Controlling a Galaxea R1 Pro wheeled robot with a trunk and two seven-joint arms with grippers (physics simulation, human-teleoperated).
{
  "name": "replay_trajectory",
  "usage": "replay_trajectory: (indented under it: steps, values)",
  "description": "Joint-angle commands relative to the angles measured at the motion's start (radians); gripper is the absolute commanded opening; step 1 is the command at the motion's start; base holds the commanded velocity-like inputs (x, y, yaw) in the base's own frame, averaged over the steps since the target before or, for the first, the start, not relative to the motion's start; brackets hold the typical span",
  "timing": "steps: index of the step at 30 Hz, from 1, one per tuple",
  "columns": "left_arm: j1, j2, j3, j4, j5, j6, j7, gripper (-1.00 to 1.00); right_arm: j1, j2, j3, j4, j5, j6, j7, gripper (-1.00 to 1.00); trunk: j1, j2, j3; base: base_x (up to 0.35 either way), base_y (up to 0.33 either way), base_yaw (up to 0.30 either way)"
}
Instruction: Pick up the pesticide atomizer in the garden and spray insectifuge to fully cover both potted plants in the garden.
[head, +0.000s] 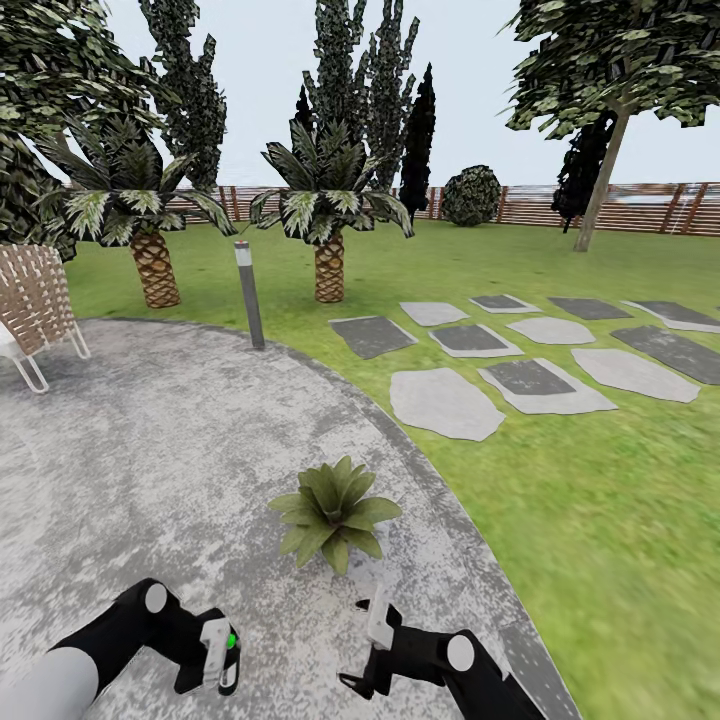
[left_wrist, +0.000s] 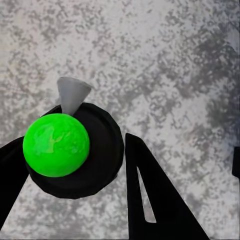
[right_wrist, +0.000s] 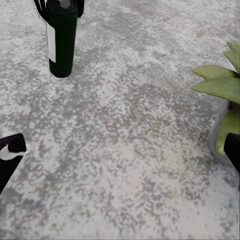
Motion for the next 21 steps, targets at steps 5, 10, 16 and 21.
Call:
replay_trajectory:
  steps: [5,10,16,21]
  values:
    - [-0.001,0.017,0.062,-0.002,0.005,0.000,0.096,-1.00,0.000,-0.015,-0.008,0.010,0.013,-0.007,-0.013,1.00,0.000,0.000,-0.001,0.000,0.000,0.000]
    - [-0.002,0.005,0.213,0.010,0.009,0.016,0.188,-1.00,0.000,-0.107,-0.009,0.111,0.009,-0.010,-0.184,1.00,0.000,0.000,-0.001,0.000,0.000,0.000]
    - [-0.003,-0.048,0.291,0.039,0.010,0.203,0.200,-1.00,0.000,-0.157,-0.024,0.290,0.004,-0.010,-0.525,1.00,0.000,0.000,-0.001,0.000,0.000,0.000]
    - [-0.006,-0.079,0.295,0.040,0.009,0.364,0.195,-1.00,0.000,-0.151,-0.246,0.451,-0.001,-0.010,-0.740,1.00,0.000,0.000,-0.001,0.000,0.000,0.000]
